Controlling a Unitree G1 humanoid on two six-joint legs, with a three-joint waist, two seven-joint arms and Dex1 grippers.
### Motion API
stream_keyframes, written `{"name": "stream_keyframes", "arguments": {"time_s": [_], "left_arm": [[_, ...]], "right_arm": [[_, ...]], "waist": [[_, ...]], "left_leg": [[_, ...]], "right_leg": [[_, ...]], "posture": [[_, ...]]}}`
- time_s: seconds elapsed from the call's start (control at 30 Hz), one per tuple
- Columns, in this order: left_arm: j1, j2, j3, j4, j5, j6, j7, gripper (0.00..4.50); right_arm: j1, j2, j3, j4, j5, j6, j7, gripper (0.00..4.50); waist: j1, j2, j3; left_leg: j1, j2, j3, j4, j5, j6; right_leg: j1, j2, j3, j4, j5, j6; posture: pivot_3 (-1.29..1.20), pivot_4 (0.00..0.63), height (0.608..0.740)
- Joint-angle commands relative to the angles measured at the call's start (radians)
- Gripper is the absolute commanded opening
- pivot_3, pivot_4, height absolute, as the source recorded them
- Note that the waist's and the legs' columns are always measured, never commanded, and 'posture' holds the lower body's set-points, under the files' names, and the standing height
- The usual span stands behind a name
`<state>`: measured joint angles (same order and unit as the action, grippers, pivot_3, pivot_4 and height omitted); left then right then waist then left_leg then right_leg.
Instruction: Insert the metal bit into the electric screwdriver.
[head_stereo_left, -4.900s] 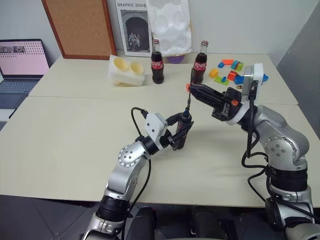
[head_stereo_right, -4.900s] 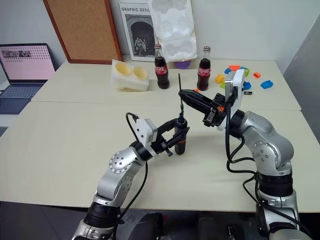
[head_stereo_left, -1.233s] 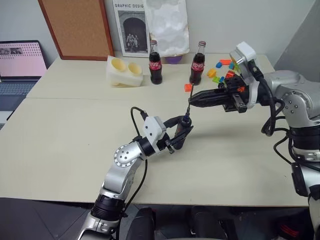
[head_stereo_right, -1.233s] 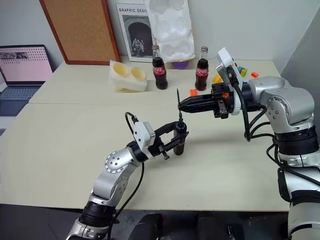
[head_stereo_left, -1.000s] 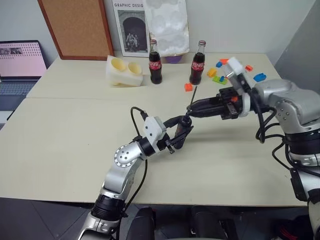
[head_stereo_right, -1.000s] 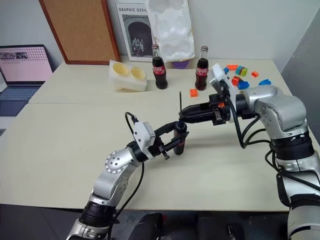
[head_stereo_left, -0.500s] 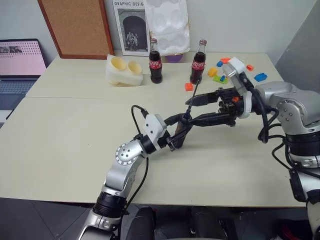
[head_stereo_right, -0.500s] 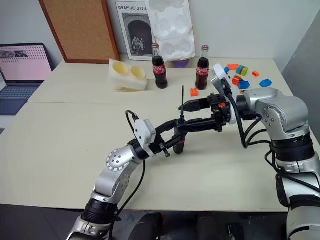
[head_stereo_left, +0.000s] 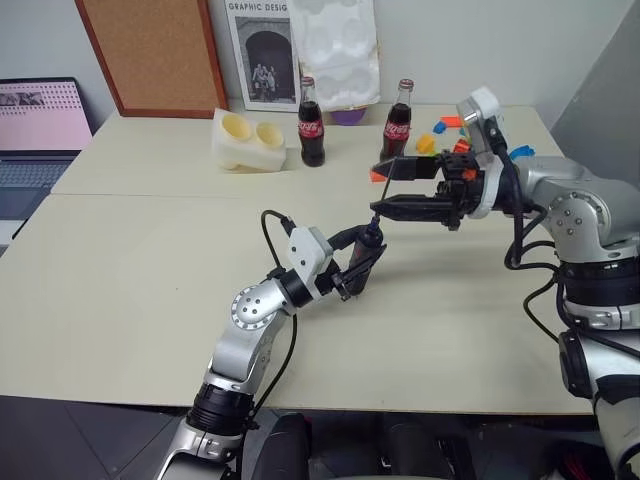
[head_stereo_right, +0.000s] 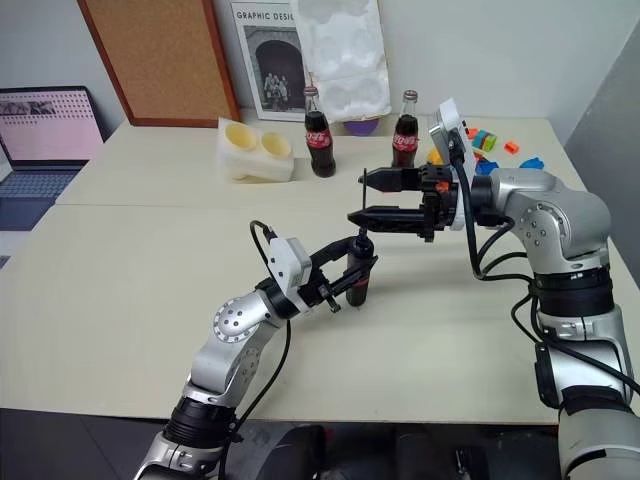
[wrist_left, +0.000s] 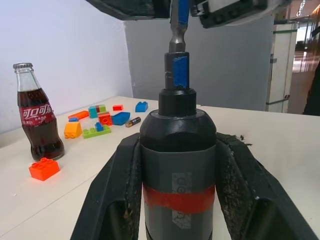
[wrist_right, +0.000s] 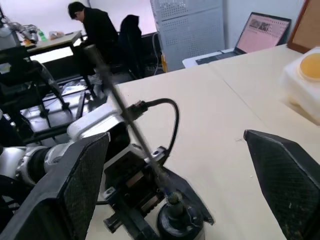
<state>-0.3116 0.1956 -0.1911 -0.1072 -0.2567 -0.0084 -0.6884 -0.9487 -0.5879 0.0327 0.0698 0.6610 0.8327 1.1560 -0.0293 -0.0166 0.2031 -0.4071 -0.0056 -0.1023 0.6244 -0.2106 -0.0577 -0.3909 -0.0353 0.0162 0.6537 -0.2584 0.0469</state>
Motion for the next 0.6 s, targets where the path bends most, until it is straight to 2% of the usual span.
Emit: {"name": "stream_keyframes", "arguments": {"time_s": [0.03, 0.5, 0.6], "left_arm": [[0.004, -0.001, 0.002, -0.033, 0.002, -0.021, 0.003, 1.65], [-0.002, -0.002, 0.000, -0.021, 0.002, -0.026, -0.003, 1.65], [-0.028, -0.007, 0.009, -0.011, 0.012, -0.019, 0.015, 1.65]], "right_arm": [[-0.039, 0.008, -0.002, 0.020, -0.026, -0.048, 0.002, 4.50], [-0.077, 0.037, 0.048, 0.106, -0.098, -0.122, 0.069, 4.50], [-0.047, -0.013, 0.033, 0.042, -0.077, -0.091, 0.097, 4.50]], "waist": [[0.000, 0.000, 0.000], [0.000, 0.000, 0.000], [0.001, 0.000, 0.000]], "left_leg": [[0.000, 0.000, 0.000, 0.000, 0.000, 0.000], [0.000, 0.000, 0.000, 0.000, 0.000, 0.000], [0.000, 0.000, 0.000, 0.000, 0.000, 0.000]], "right_leg": [[0.000, 0.000, 0.000, 0.000, 0.000, 0.000], [0.000, 0.000, 0.000, 0.000, 0.000, 0.000], [0.000, 0.000, 0.000, 0.000, 0.000, 0.000]], "posture": [[0.00, 0.150, 0.740], [0.00, 0.150, 0.740], [0.00, 0.150, 0.740]]}}
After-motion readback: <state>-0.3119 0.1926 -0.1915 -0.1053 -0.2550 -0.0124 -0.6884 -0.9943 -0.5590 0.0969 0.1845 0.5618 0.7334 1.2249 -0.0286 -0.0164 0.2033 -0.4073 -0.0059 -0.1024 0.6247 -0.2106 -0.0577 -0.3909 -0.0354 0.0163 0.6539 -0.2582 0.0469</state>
